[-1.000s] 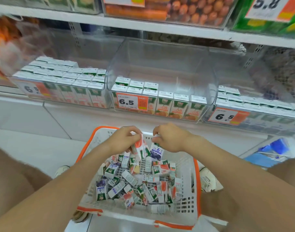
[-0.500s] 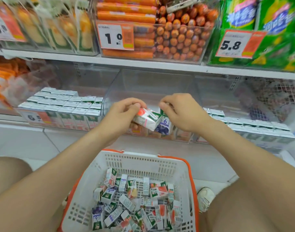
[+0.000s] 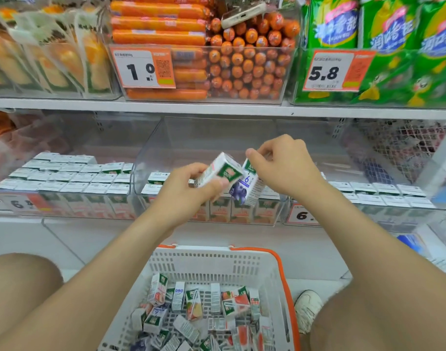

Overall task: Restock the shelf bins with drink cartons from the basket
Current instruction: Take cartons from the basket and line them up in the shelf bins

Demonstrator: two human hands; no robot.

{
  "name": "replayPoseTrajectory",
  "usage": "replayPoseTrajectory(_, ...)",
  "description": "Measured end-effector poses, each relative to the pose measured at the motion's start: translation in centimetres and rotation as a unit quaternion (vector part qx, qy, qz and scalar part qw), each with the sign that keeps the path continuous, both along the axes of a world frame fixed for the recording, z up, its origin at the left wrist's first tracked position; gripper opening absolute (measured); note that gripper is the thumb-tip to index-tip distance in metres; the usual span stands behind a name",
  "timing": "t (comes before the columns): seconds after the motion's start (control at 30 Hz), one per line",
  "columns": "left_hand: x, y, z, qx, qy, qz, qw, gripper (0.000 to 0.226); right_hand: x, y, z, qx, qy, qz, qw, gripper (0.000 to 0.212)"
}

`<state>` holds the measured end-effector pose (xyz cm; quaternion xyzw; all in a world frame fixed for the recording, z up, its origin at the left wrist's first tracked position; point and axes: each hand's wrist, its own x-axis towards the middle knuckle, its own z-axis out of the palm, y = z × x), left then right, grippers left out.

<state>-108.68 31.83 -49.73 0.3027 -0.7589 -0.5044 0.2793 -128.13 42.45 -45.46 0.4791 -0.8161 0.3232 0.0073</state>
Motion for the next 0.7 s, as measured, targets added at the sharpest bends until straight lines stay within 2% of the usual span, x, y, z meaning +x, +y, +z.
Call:
replayPoseTrajectory(0.1,-1.1,0.6,0.4,0.016,0.011,-0.007,1.000,0.019,-0.6,1.1,0.2,0.013,-0.020,-0.047,0.999,0.049)
replayPoseTrajectory(0.27,-3.2,2.4,0.8,0.017,0.052,-0.042,0.998,0.019,-2.1,3.9,1.2,-0.005,-0.078,-0.093,0.993,0.045)
replayPoseTrajectory(0.4,-5.3,3.8,0.8,-0.024,0.072,-0.051,0.996,0.022,-5.3,6.8,1.7,-0.083,-0.110,-0.133,0.982,0.043)
replayPoseTrajectory(0.5,-7.1,4.9,0.8,-0.066,0.070,-0.070,0.993,0.026,-8.5,9.0,1.3,-0.145,-0.118,-0.161,0.969,0.028)
replayPoseTrajectory(0.6,-8.6,5.6,0.3,-0.099,0.053,-0.073,0.991,0.028,-11.5,9.8,0.7,-0.065,-0.020,-0.193,0.979,0.042)
replayPoseTrajectory(0.7,-9.7,6.1,-0.5,-0.103,0.041,-0.072,0.991,0.027,-13.7,9.4,-0.2,0.058,0.057,-0.193,0.978,0.043)
